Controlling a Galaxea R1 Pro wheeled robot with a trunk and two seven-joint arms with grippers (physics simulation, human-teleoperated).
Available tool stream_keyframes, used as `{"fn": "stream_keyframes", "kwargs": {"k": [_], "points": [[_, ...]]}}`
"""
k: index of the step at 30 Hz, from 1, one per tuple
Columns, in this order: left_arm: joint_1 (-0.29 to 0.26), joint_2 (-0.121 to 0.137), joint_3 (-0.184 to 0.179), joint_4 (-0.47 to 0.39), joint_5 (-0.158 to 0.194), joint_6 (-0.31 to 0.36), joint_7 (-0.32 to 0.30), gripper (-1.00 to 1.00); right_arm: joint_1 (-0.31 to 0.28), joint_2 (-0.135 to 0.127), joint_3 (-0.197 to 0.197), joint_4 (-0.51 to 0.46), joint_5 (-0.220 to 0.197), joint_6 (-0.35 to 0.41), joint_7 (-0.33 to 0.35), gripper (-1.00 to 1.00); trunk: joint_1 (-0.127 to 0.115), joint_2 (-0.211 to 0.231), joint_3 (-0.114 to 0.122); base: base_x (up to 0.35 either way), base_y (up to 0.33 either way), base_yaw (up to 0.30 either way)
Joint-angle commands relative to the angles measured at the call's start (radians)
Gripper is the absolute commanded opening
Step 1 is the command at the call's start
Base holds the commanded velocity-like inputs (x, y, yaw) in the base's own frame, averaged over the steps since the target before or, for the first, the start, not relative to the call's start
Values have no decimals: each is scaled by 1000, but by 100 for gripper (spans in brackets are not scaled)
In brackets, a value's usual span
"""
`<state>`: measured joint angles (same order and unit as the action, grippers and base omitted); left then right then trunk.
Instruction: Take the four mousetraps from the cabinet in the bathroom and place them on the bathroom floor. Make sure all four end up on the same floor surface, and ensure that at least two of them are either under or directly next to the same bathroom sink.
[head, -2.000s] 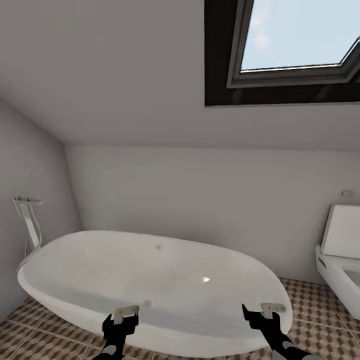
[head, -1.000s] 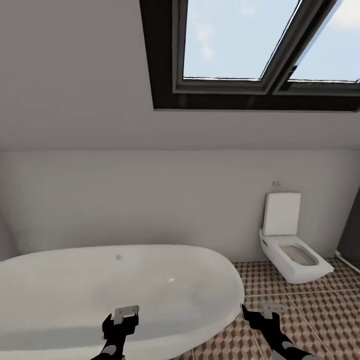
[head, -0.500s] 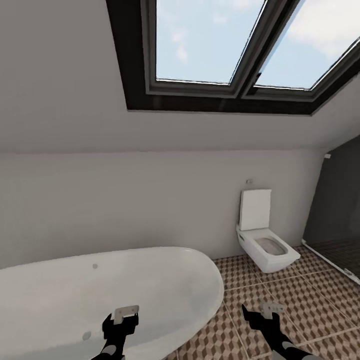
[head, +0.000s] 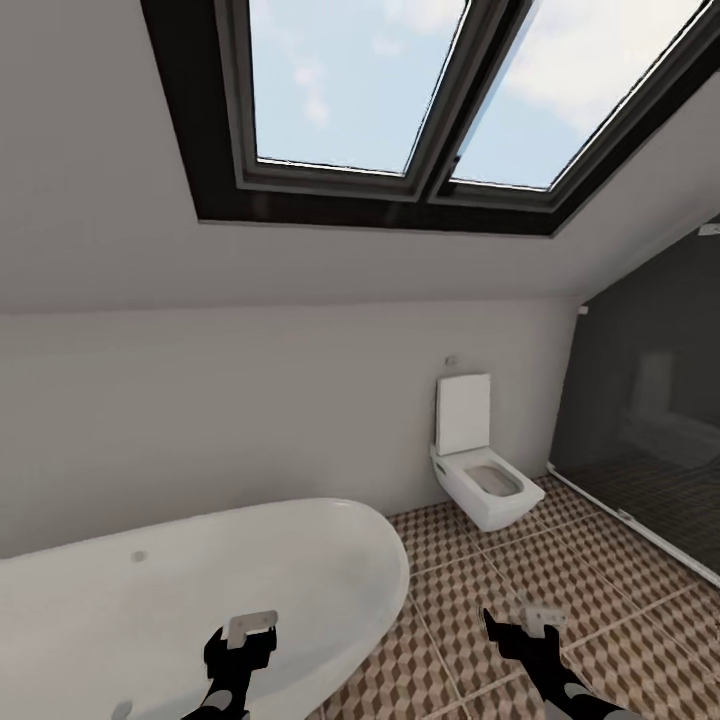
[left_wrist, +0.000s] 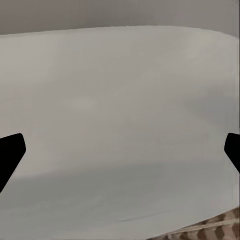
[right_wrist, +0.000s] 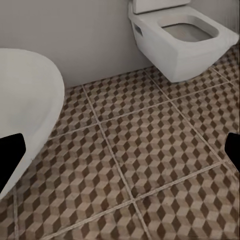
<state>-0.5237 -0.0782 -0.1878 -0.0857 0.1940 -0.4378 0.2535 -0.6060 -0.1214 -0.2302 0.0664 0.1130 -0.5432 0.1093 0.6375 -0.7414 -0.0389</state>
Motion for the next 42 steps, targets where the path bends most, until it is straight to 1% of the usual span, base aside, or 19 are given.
{"fn": "stream_keyframes", "kwargs": {"k": [1,42], "points": [[-1,0,-9,1,8,-3,4,100,-2,-1,-9,4,10,-6,1,100,0,-2,-1,0,0,-292],[-1,-1,-10,1,8,-3,4,100,-2,-1,-9,5,10,-6,1,100,0,-2,19,0,0,-292]]}}
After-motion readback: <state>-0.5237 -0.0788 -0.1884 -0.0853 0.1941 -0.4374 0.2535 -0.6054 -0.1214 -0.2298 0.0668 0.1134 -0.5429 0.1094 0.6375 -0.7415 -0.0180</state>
